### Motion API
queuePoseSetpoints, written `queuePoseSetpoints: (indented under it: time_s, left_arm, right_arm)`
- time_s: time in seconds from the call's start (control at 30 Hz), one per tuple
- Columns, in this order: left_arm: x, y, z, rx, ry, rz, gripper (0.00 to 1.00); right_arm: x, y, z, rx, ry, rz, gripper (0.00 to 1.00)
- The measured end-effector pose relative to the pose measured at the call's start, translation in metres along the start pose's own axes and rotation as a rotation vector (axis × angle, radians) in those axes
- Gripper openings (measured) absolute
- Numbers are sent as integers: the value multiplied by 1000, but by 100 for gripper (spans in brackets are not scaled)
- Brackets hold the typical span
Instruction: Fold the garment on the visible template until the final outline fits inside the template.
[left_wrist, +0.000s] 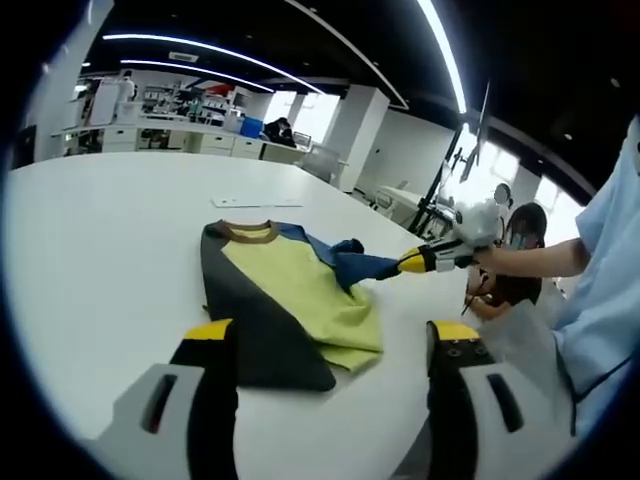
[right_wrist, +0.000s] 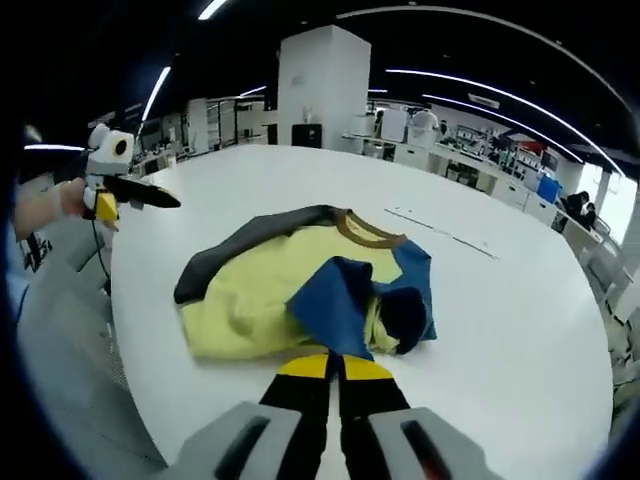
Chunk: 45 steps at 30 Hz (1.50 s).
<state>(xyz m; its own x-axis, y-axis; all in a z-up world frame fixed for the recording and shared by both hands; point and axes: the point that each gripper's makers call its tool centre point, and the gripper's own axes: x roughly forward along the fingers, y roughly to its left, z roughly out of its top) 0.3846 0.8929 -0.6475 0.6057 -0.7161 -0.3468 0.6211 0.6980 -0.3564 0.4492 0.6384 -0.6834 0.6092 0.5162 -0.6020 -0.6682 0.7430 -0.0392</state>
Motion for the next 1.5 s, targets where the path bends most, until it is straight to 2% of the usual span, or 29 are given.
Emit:
queuePoseSetpoints:
  time_s: [0.17,0.37,0.47,0.63,0.83,1.17,1.2,1.3,1.37,1.47,1.5]
  left_arm:
    - [5,-3,1,6,5,-12,74]
    - [11,-6,2,10,9,-24,74]
    - [14,-7,1,10,12,-31,74]
    - [19,-9,0,11,21,-41,74]
    - [26,-12,-1,12,32,-52,74]
    - [31,-9,-2,11,47,-49,74]
    - [32,-10,-3,9,50,-50,74]
    - [34,-10,-4,6,55,-51,74]
    - [35,-10,-4,4,57,-51,74]
    - [37,-10,-5,0,59,-49,74]
    - [37,-10,-6,-5,60,-50,74]
  right_arm:
    - [-30,-30,3,58,-7,-49,0]
    - [-64,-63,-1,80,-13,-128,0]
    - [-81,-80,-11,91,8,-172,0]
    - [-98,-97,-25,122,26,-225,0]
    - [-104,-110,-39,151,67,-250,0]
    - [-105,-139,-54,265,173,-239,0]
    - [-105,-146,-54,284,200,-231,0]
    - [-105,-163,-53,313,214,-247,0]
    - [-104,-169,-58,390,260,-237,0]
    - [-102,-184,-67,411,322,-253,0]
    - [-98,-210,-69,395,320,-263,0]
